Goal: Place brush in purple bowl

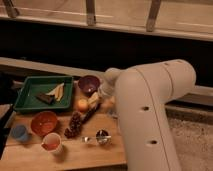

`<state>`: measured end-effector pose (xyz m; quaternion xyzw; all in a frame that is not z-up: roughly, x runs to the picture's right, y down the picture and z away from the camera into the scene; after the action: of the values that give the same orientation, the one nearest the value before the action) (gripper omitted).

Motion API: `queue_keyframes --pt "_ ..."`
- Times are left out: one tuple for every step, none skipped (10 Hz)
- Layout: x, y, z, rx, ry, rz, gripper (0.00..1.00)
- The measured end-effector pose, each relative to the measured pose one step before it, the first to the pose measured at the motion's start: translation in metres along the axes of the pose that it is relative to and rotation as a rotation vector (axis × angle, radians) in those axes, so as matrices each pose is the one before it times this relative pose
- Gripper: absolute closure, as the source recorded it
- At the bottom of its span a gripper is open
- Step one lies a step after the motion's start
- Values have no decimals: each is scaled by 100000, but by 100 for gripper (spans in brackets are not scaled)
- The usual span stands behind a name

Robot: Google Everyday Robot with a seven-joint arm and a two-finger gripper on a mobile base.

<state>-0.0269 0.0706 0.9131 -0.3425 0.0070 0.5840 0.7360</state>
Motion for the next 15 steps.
queue_keyframes --pt "-154 152 462 2291 1025 -2269 20" --pt "-161 4 687 2146 1271 -1504 20" --pt "-118 -331 252 1741 563 -862 20" --pt "-14 -357 374 1359 701 -384 20" --pt "45 -309 446 681 602 -128 24" --pt "55 -307 328 282 295 133 33" --pt "37 -123 74 -40 148 -18 40" --pt "142 -323 -26 -128 -248 -13 55" --pt "-3 -4 -119 8 -75 -143 62" --pt "99 26 -172 -83 326 88 73" --pt "140 64 6 -125 505 82 80" --pt "-7 118 45 -68 167 -145 82" --pt "31 -19 -45 -910 -684 835 82" --pt "306 -391 -356 -3163 -2358 2558 82" --pt "618 -816 -713 -2936 -2176 2671 82"
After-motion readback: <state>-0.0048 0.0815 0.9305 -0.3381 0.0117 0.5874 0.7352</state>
